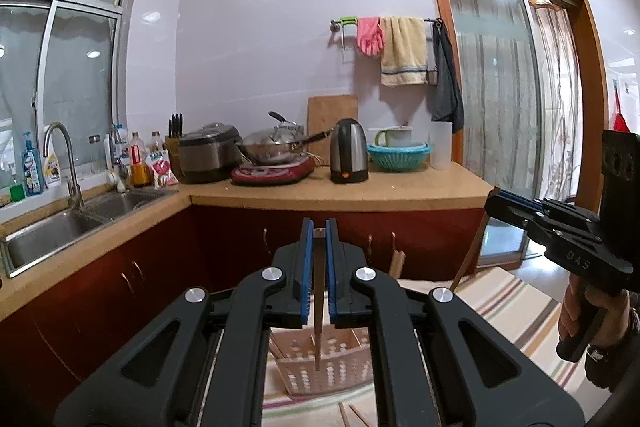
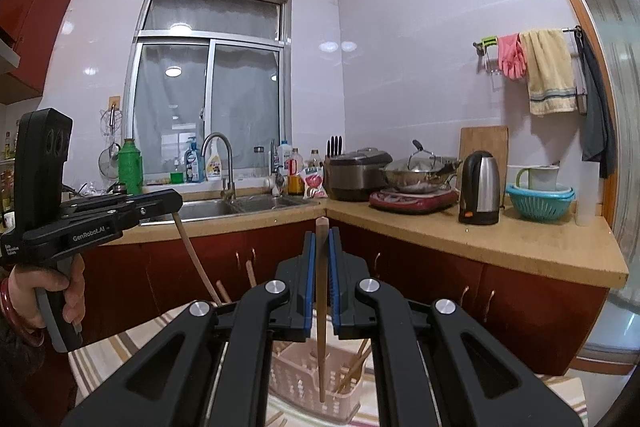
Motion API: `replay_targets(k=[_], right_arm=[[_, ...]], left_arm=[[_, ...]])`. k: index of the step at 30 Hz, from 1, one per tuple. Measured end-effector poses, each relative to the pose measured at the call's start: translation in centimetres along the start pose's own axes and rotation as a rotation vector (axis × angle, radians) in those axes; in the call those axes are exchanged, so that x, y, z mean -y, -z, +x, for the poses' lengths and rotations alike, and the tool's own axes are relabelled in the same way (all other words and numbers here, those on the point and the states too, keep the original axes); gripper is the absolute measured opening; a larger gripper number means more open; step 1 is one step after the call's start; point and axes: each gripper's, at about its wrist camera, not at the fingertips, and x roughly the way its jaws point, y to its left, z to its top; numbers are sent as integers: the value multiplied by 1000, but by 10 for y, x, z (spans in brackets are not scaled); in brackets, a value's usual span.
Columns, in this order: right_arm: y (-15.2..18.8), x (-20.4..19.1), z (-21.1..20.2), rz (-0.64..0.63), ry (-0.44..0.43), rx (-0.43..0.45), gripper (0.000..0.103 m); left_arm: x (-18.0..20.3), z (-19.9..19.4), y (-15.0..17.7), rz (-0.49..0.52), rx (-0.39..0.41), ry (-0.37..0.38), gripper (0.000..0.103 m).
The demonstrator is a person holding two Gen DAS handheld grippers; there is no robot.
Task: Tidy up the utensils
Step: 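Lift both held chopsticks and lower them into the pink caddy, then open both tools to release the chopsticks into the caddy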
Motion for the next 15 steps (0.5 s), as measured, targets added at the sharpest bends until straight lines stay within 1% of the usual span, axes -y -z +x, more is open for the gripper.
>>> replay_targets(k=[7,11,15], right_arm=[[-6,4,22,-3,13,17,7],[-1,6,41,-4,19,5,7],[15,11,63,13,19,-41,7]], left_arm=[[-15,21,-7,-17,28,-35,7],[-22,42,2,-38,15,-44,7],[-26,63,16,-51,-11,-48,7]])
